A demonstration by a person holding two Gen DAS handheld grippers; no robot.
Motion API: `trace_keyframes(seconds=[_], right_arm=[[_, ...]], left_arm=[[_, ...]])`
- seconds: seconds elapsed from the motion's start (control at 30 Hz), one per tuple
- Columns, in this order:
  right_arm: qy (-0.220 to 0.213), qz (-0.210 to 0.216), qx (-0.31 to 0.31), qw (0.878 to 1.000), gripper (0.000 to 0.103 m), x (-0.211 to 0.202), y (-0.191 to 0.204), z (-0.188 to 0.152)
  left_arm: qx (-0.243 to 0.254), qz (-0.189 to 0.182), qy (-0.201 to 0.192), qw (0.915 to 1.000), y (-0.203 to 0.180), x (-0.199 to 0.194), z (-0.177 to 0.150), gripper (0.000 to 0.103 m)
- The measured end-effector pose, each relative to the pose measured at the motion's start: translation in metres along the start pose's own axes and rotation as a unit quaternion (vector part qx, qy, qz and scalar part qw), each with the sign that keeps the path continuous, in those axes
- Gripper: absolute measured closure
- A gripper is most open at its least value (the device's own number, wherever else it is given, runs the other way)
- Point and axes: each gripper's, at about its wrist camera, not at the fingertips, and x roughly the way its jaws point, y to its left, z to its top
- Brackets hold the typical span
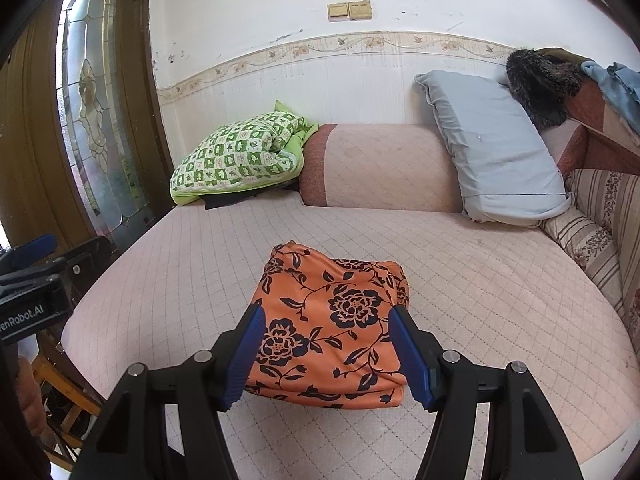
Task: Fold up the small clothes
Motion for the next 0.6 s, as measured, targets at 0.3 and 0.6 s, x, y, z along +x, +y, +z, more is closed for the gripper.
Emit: trace_keyframes(seconds=[0.3, 0.6], right_arm=[[0.0, -0.001, -0.003, 1.0, 0.036, 0.0, -0.001, 0.0], [-0.003, -0.006, -0.007, 1.0, 0.036, -0.001, 0.0, 0.0]], left_arm=[[-0.002, -0.004, -0.006, 1.0, 0.001, -0.003, 0.001, 0.003], [0.0, -0.017, -0.018, 0.9997, -0.002, -0.011, 0.002, 0.003]])
